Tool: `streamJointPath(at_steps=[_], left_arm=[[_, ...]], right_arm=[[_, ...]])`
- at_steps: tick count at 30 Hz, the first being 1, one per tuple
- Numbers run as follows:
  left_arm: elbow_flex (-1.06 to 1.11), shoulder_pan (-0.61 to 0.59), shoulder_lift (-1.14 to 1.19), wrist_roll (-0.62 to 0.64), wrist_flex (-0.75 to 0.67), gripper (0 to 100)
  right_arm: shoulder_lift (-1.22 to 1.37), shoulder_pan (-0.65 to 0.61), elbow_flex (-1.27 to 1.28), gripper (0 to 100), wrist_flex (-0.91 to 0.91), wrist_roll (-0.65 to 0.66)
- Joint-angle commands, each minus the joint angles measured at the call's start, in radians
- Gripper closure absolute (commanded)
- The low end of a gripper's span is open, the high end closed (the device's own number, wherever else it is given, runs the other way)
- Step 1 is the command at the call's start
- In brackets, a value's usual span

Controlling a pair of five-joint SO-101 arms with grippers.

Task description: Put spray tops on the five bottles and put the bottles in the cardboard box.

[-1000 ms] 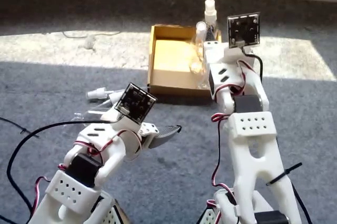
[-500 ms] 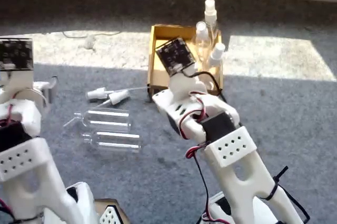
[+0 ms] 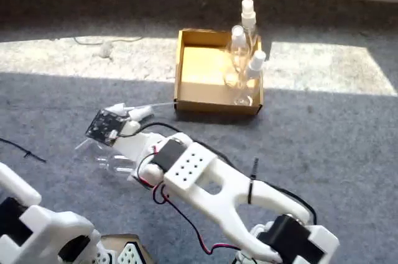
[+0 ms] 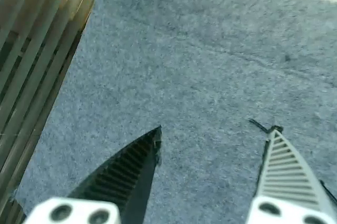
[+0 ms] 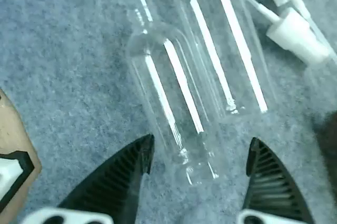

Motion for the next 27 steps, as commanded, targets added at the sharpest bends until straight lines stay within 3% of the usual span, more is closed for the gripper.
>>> streamJointPath(at_steps=[1,11,14,18,24,27], left_arm=[[-0.151,-0.076,0.122,-0.034,0.008,71],[-0.196,-0.045,0.216,-0.032,0.012,71],[-0.194,-0.028,0.216,-0.029,0.014,71],[-0.194,-0.018,0.214,-0.028,0.014,71],[-0.194,-0.018,0.214,-0.028,0.015,71],[-0.194,-0.018,0.214,-0.028,0.015,71]], right_arm=[[0.108,-0.064,-0.125,75.6,0.001,0.011],[0.308,-0.047,-0.205,76.6,0.005,0.012],[0.321,0.012,-0.200,85.4,0.007,0.009],[0.317,0.137,-0.205,99.6,0.122,0.009],[0.027,0.418,-0.113,99.5,0.329,0.012],[-0.249,0.605,0.015,99.5,0.378,0.103]])
